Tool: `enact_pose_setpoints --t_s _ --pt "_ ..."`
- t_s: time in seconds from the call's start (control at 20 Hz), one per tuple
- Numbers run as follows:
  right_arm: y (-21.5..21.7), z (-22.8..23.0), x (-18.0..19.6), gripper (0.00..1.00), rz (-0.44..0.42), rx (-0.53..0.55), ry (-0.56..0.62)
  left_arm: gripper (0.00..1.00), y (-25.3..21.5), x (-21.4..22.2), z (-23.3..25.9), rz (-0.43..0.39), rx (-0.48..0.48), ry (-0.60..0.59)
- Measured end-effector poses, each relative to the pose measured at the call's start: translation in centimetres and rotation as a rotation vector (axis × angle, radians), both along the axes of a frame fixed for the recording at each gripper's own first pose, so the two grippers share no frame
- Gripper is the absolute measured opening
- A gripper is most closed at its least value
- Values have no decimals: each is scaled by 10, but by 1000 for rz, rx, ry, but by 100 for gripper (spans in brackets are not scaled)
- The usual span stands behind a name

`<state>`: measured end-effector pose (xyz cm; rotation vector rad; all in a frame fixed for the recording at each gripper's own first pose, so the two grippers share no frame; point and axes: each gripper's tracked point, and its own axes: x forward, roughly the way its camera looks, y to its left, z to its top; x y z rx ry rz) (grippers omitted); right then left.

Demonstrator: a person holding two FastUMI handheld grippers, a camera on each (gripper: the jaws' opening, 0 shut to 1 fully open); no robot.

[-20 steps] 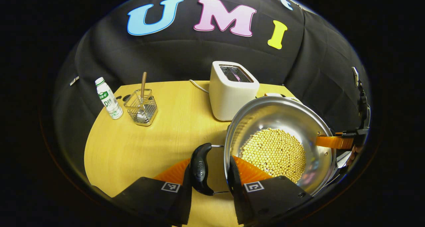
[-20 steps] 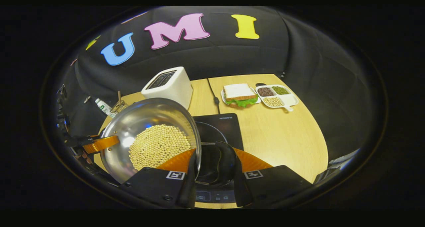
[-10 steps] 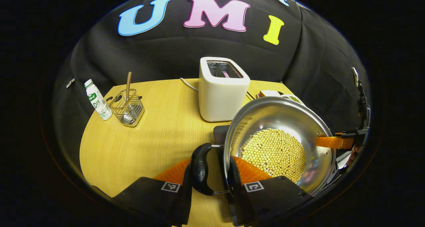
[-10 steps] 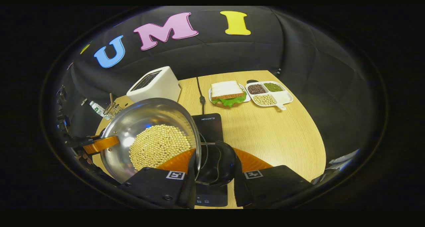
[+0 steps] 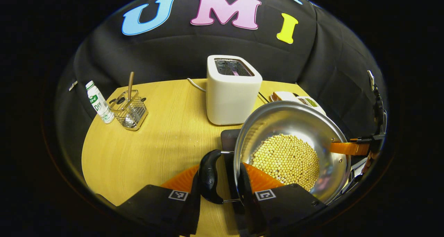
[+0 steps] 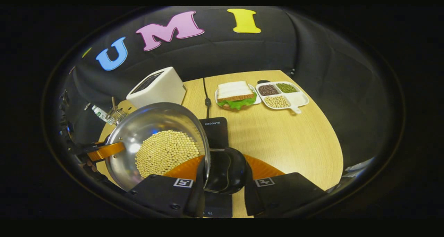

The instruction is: First push the handle of the pot to place it horizontally, then grasp the pot with both hands and set it on the induction cooktop.

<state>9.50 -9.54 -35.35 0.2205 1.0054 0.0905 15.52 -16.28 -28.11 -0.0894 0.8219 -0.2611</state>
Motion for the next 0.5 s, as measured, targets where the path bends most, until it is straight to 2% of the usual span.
enact_pose_setpoints --t_s 0.1,0.15,0.5 --pt "1 -3 1 45 3 -2 5 55 -1 1 -3 -1 -1 4" --pt "2 -5 -1 49 5 -5 8 55 0 2 -5 -2 -3 7" --pt "1 -7 1 49 -1 12 4 56 0 4 -9 6 -15 -5"
